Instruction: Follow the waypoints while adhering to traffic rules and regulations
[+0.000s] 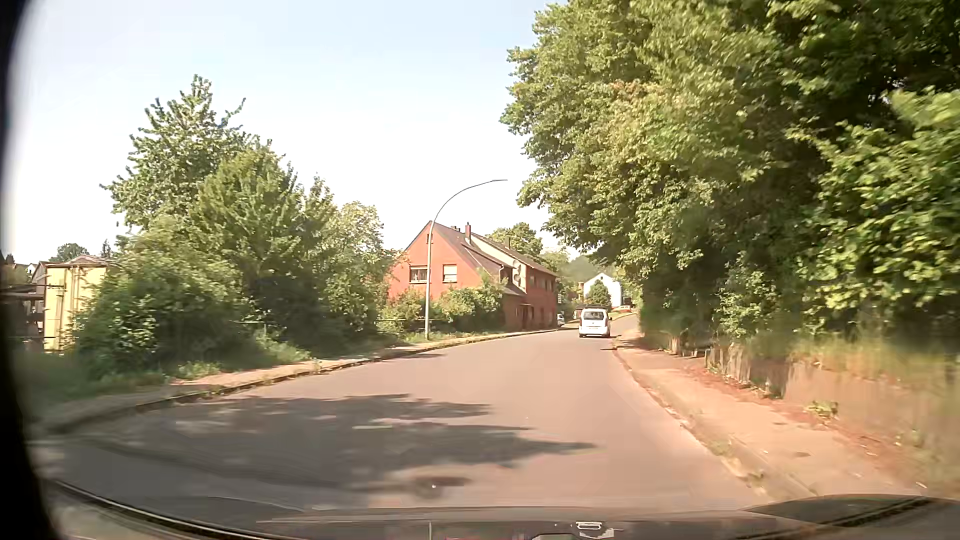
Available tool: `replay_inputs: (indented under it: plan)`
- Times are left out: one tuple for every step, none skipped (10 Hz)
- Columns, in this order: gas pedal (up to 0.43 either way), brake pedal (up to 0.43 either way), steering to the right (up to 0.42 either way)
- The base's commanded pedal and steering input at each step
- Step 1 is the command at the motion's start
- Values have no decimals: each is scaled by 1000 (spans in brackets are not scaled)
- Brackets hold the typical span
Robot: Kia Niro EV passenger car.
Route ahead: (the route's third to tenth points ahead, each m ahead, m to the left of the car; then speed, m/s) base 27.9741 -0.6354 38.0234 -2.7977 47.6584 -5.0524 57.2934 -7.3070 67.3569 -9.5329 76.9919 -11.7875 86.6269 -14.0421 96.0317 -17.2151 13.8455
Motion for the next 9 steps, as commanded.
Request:
replay_inputs:
  plan:
    - [150,0,41]
    - [150,0,41]
    - [157,0,40]
    - [157,0,38]
    - [157,0,36]
    - [157,0,35]
    - [157,0,33]
    - [157,0,30]
    - [157,0,28]
